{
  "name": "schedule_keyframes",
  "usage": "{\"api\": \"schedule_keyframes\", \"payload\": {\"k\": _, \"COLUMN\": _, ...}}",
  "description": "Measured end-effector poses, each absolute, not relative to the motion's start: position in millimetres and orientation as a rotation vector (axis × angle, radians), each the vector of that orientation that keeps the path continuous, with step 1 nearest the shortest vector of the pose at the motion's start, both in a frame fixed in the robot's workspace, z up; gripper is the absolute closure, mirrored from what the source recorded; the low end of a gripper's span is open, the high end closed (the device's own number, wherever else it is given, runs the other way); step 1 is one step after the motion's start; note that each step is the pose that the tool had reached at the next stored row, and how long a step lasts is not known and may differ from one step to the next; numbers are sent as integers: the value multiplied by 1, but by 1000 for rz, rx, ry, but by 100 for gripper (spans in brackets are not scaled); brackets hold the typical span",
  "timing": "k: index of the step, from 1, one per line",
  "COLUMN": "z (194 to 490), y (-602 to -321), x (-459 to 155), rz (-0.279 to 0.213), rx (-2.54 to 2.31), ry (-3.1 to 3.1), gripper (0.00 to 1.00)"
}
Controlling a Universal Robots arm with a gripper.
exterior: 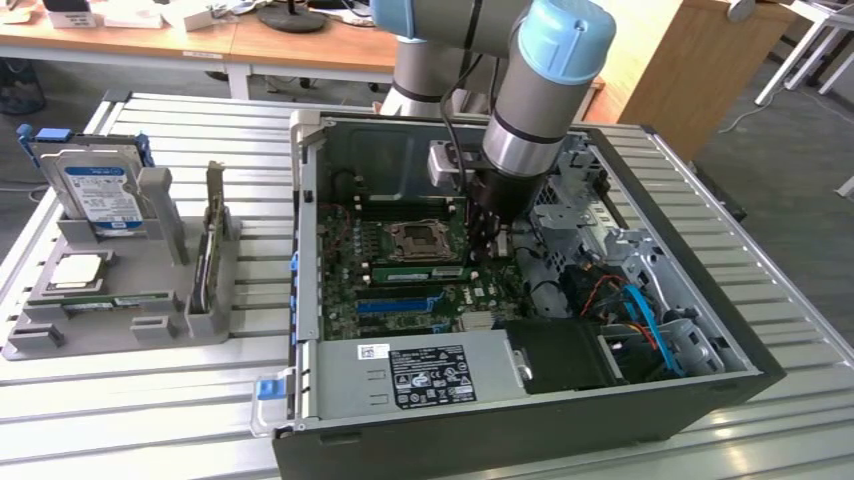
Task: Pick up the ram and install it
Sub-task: 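Press down the ram until it locks into place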
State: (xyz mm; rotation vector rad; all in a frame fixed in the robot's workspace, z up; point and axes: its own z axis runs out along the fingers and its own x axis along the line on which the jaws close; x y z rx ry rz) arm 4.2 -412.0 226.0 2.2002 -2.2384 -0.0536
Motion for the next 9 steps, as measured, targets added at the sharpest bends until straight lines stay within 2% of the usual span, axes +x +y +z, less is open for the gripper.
{"api": "schedule_keyframes", "payload": {"k": 9, "z": 225, "y": -412, "x": 4, "rz": -53, "rx": 2200, "ry": -2238, "gripper": 90}}
